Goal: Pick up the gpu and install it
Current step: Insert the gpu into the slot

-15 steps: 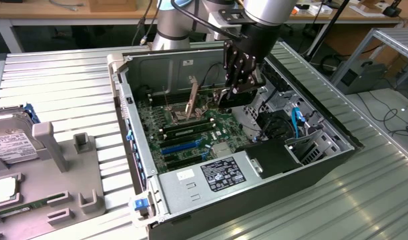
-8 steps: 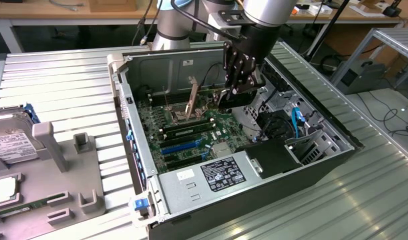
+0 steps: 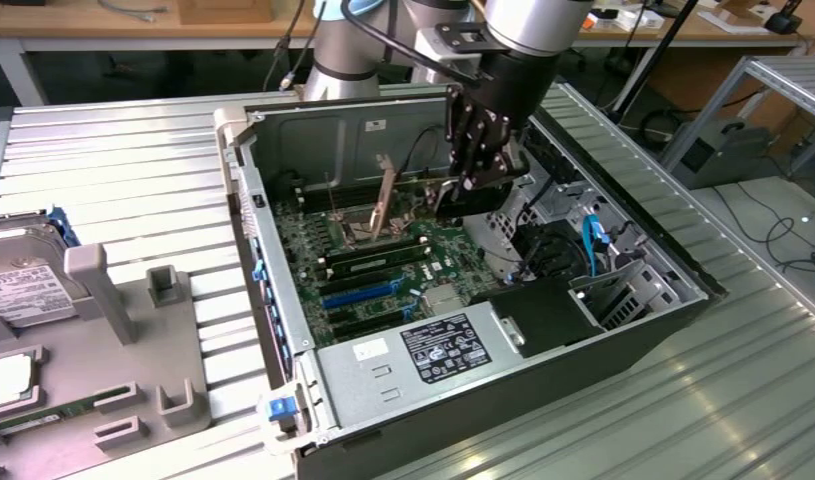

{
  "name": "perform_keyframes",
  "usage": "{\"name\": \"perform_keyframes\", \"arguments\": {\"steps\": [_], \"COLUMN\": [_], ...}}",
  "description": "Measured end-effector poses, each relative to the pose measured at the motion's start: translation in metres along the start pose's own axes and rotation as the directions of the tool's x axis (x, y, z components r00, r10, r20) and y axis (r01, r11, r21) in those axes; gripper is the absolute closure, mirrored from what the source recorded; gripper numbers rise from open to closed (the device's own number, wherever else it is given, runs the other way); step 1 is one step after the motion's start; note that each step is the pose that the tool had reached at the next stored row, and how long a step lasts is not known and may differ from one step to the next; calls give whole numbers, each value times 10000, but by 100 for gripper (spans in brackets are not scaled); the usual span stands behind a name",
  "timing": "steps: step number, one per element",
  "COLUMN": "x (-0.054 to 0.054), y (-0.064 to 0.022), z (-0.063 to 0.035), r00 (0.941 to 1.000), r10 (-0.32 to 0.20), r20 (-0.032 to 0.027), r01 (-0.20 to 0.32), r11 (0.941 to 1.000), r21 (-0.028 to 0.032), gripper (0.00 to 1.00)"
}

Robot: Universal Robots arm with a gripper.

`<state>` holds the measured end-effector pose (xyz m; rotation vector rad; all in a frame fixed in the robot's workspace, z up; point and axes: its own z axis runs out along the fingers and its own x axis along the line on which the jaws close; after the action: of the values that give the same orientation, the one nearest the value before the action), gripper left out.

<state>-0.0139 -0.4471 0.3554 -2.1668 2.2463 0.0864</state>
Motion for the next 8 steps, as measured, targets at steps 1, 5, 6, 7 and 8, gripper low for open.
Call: {"name": "perform_keyframes", "arguments": {"steps": [1,5,6,7,8], "x": [1,2,2,3,3], "y": [0,2,5,9,11], "z": [4,17,20,22,25], "r00": [10000,10000,10000,10000,10000], "r10": [-1,0,0,2,0], "r20": [-1,0,-1,-2,-2], "r01": [1,0,0,-2,0], "r11": [10000,10000,10000,10000,10000], "r21": [0,0,0,0,0], "gripper": [73,73,73,73,73]}}
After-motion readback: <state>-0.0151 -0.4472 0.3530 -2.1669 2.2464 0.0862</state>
